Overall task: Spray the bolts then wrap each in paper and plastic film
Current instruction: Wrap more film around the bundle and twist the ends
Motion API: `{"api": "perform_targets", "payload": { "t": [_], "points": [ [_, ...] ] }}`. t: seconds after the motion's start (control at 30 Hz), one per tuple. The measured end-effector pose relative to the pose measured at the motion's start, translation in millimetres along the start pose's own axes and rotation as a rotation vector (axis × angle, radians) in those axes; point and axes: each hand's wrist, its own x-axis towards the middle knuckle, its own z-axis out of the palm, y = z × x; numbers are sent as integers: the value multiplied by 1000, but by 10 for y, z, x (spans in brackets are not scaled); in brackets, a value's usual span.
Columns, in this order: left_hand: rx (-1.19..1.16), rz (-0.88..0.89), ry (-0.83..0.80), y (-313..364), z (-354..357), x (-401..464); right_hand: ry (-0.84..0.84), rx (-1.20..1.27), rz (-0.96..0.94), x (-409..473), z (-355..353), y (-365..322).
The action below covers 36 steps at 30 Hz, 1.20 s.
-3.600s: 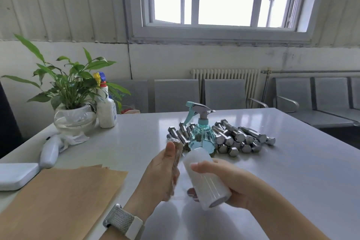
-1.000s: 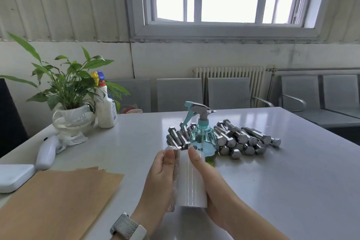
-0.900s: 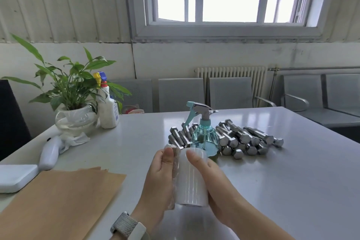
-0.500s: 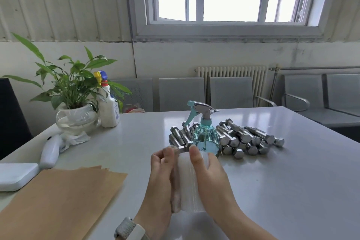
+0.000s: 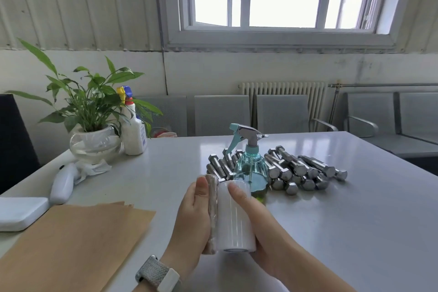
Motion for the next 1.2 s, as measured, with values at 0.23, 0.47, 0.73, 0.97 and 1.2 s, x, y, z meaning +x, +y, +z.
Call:
{"api": "perform_targets", "payload": {
  "t": [0.23,0.47,0.73,0.97,1.2],
  "points": [
    [-2,-68,38,6,12,6,156,-228,-187,42,10,52],
    [-372,-220,1,19,124,-77,478,-511,-324,61,110,121],
    [-46,-80,47,-76,89,-23,290,-290,-205,22,77,55],
    [98,-30,33,-39,93,-11,221,-212,-160,-30,91,9],
    [-391,-189,53,9,104,-39,154,-185,-210,-14,92,59]
  ]
}}
